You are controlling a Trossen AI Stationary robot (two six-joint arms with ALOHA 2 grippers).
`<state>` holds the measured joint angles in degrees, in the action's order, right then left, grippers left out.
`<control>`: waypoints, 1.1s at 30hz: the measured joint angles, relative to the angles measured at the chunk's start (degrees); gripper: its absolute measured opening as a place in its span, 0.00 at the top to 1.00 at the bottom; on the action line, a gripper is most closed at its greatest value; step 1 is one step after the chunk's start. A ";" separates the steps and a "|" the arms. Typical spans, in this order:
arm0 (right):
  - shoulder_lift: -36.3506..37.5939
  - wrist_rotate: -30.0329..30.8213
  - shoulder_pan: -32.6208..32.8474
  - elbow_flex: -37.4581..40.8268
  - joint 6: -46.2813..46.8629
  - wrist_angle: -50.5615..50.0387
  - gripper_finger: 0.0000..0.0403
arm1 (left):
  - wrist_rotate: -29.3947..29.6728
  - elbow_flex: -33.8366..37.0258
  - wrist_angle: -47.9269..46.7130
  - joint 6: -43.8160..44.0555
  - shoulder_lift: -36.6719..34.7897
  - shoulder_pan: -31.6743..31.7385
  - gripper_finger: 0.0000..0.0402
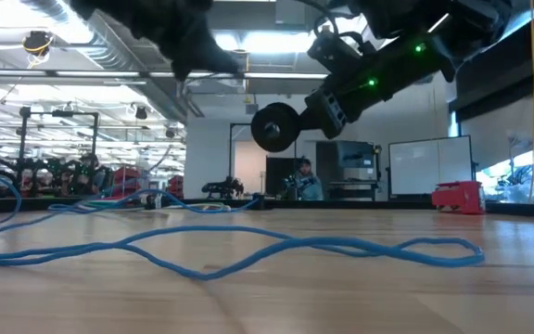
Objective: Coil cords
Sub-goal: Coil the blue wire onto the spool
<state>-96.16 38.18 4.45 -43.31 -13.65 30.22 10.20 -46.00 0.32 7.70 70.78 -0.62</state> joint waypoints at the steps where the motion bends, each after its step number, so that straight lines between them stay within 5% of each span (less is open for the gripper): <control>1: 0.00 -0.47 0.02 0.00 0.66 0.00 0.98 | 0.02 0.02 2.51 -0.10 0.81 -0.22 0.99; 12: -0.04 -3.26 0.02 0.00 6.35 5.56 0.98 | -0.02 0.02 19.71 -1.40 13.07 -1.30 0.99; 24: 1.12 -2.83 0.04 -5.30 5.68 9.43 0.98 | 1.89 -0.03 20.11 -3.12 14.86 -3.01 0.99; 33: 9.74 -4.43 0.82 -5.55 5.72 3.25 0.98 | 5.67 -0.28 15.70 -5.63 14.10 -2.60 0.99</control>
<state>-86.42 33.75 5.27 -48.86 -7.93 33.47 15.87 -46.27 16.02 2.08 84.88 -3.22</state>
